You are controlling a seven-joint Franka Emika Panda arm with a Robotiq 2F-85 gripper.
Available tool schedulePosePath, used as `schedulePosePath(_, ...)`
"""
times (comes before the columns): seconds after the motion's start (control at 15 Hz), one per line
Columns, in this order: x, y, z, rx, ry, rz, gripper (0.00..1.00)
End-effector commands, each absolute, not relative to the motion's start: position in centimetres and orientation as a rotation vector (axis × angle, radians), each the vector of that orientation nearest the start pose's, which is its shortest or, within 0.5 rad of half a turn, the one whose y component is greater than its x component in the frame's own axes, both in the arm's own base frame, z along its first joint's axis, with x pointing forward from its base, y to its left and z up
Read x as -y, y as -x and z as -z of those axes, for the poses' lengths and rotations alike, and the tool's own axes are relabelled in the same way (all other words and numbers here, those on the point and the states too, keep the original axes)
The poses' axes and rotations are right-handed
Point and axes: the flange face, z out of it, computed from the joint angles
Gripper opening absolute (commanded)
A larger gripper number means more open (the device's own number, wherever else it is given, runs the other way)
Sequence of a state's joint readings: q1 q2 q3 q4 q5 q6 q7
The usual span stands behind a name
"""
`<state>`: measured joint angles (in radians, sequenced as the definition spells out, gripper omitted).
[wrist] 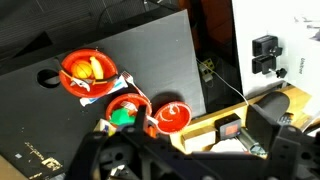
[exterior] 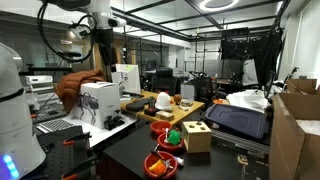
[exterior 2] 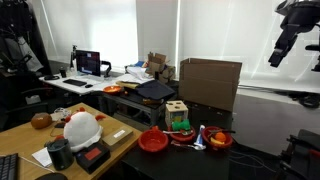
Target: Pick the fork and put it in the bowl
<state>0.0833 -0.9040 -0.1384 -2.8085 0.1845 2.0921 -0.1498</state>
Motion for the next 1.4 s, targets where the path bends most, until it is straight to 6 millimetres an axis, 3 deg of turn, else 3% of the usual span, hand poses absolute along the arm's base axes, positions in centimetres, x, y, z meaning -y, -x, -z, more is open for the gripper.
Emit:
schedulePosePath(0.0,0.5,-30.0,-45.7,0.085,2.865,0.286,1.00)
schedulePosePath(0.67,0.8,-30.3,-46.0,0.109,2.862,0.291,1.00)
schedulePosePath(1.0,2.2,-33.0,-45.3,0.143,2.852,0.257,1.00)
schedulePosePath(1.33,3.9,-37.0,-41.5,0.249,2.828,0.186,1.00)
